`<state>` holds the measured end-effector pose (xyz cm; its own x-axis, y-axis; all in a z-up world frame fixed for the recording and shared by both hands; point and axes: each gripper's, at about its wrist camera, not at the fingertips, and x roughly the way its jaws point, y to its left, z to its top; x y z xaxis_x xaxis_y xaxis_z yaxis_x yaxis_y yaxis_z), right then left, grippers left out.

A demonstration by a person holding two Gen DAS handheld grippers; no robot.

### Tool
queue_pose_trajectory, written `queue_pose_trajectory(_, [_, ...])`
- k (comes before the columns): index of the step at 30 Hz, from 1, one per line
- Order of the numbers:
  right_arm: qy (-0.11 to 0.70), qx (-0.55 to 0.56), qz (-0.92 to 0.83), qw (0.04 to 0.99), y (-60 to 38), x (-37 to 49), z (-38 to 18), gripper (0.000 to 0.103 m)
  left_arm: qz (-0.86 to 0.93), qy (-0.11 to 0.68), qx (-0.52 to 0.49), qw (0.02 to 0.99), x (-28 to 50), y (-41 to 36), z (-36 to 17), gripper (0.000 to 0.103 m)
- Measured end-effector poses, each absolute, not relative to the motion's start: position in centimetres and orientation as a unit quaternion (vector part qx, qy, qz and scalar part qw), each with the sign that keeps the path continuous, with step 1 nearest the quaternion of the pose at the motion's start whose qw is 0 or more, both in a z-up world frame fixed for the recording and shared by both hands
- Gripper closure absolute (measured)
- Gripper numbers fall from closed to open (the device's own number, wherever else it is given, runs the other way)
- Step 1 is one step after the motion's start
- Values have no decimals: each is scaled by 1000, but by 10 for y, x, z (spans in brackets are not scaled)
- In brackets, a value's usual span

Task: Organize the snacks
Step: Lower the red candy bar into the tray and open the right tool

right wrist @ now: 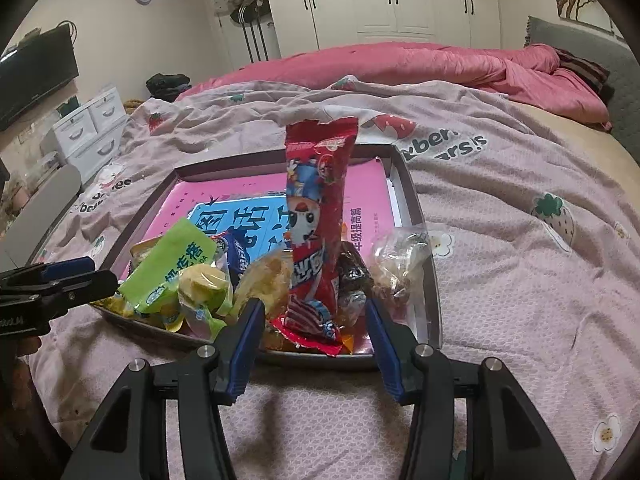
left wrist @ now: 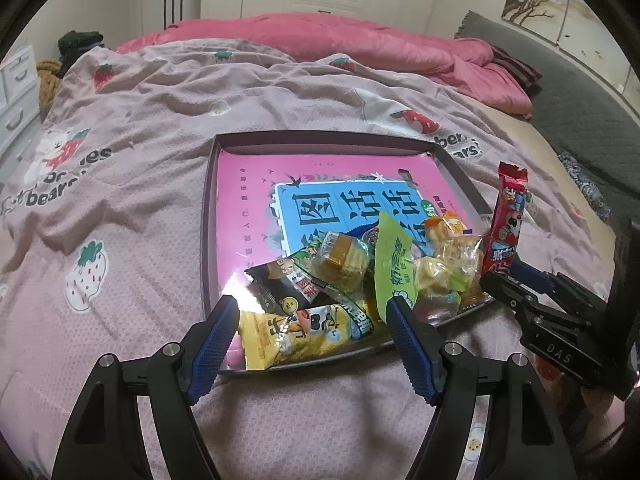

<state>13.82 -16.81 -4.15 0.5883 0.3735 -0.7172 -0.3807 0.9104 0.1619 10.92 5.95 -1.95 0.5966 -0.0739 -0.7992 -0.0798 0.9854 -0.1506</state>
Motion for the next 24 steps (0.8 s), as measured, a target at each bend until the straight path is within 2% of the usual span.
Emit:
queue_pose_trajectory(13, [410, 4, 206, 889, -171, 146, -46, 50, 6, 444, -88, 892, 105, 60, -15, 25])
queue_pose_trajectory(24, [384, 10, 212, 899, -176, 131, -20, 50, 5, 432, -90, 897, 95, 58, 0, 24])
